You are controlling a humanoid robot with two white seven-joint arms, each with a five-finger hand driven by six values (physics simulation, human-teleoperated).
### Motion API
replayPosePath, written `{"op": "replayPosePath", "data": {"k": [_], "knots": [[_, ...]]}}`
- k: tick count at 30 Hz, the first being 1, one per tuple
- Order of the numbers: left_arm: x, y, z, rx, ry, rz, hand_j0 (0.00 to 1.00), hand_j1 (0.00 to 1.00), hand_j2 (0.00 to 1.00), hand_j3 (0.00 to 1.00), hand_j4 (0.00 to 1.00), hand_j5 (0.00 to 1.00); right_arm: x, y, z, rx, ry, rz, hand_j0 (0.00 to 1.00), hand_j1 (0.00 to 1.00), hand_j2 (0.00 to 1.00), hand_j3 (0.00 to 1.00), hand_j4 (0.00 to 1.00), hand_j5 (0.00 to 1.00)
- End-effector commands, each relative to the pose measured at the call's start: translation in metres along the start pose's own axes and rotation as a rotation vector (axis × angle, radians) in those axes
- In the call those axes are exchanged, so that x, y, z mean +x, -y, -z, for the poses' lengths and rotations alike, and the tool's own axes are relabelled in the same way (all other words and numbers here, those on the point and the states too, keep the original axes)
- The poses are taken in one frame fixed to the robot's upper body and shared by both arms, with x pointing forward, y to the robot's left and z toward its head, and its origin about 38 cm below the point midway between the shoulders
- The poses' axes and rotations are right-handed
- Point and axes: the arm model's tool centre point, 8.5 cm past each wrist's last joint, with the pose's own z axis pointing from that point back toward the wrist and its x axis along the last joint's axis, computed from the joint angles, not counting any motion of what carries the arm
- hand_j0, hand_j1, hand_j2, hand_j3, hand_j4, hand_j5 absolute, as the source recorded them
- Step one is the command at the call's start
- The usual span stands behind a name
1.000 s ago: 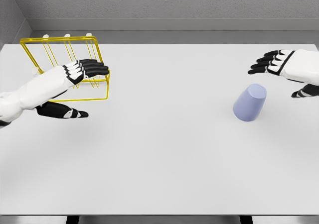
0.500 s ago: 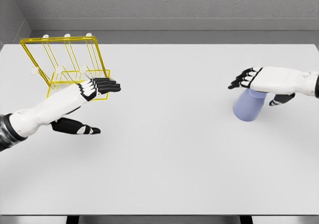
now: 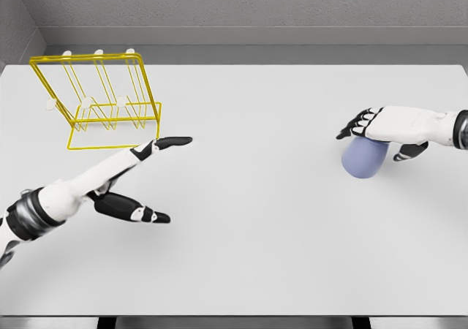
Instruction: Place the cup on the cup holder with both arms
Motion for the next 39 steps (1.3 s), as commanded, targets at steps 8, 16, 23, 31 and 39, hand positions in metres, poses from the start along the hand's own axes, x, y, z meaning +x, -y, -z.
{"op": "replayPosePath", "data": {"k": [8, 16, 23, 31, 39], "knots": [[-0.026, -0.006, -0.007, 0.058, -0.245, -0.266, 1.0, 1.0, 1.0, 1.0, 1.0, 1.0, 0.0, 0.0, -0.001, 0.009, 0.0, -0.001, 0.72, 0.72, 0.72, 0.72, 0.72, 0.72], [-0.031, -0.008, -0.006, 0.062, -0.28, -0.284, 1.0, 1.0, 1.0, 1.0, 1.0, 1.0, 0.0, 0.001, -0.001, 0.007, -0.002, -0.002, 0.67, 0.67, 0.67, 0.67, 0.67, 0.67], [-0.044, -0.004, -0.01, 0.083, -0.357, -0.384, 1.0, 1.0, 1.0, 1.0, 1.0, 1.0, 0.002, 0.011, -0.003, -0.013, 0.0, -0.02, 0.63, 0.63, 0.63, 0.63, 0.63, 0.63], [-0.069, -0.002, -0.019, 0.121, -0.414, -0.439, 1.0, 1.0, 1.0, 1.0, 1.0, 1.0, 0.016, 0.028, -0.01, -0.035, 0.026, -0.084, 0.59, 0.59, 0.59, 0.59, 0.59, 0.59], [-0.081, 0.005, -0.017, 0.118, -0.432, -0.456, 1.0, 1.0, 1.0, 1.0, 1.0, 1.0, 0.05, 0.054, -0.021, -0.069, 0.084, -0.213, 0.58, 0.58, 0.58, 0.58, 0.58, 0.58]]}}
